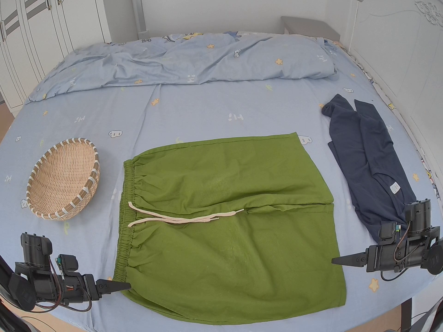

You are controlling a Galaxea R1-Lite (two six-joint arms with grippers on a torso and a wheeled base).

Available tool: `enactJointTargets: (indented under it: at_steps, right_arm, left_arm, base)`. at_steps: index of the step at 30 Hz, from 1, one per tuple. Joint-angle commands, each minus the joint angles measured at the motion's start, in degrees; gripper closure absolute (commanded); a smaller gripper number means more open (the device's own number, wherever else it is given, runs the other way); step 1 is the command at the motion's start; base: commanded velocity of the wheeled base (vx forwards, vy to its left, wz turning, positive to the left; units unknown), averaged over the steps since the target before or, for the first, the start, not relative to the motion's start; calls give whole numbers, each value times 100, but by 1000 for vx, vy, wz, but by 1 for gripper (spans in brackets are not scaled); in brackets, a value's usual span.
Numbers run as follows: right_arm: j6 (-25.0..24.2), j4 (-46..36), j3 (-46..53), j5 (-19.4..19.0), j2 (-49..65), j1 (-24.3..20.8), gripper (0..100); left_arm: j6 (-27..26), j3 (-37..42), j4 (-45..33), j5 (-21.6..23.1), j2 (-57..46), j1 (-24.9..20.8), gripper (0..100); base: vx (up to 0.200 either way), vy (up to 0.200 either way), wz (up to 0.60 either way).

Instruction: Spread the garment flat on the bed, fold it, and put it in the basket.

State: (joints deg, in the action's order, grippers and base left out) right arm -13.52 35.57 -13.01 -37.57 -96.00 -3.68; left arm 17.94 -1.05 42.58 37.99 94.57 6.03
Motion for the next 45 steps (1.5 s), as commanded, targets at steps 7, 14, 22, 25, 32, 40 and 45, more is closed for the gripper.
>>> enactJointTargets:
  at_steps: [7,14,22,25,32,40,45]
  right_arm:
    - [-10,-6,35,-5,196,-19,0]
    - [-213,-6,26,-13,328,-27,0]
    - [-213,-15,70,-13,240,34,0]
    - [-204,-77,141,-13,240,25,0]
    - [-72,-50,598,-49,-129,-45,0]
    - [684,-15,896,-40,-709,-186,0]
    - [702,-68,1019,-49,-701,-194,0]
  left_arm:
    - [-160,78,892,7,1142,-164,0]
    - [456,61,1507,-2,1186,-463,100]
    - [473,105,1560,-2,1195,-384,100]
    - [456,105,1332,-11,1160,-366,100]
    - [78,105,215,-2,624,-32,100]
    - [-467,105,-101,-11,597,161,100]
    - [-476,105,-75,-19,597,161,100]
  base:
    - [0,0,0]
    - [0,0,0]
    - [0,0,0]
    - [0,0,0]
    - [0,0,0]
    - [0,0,0]
    - [0,0,0]
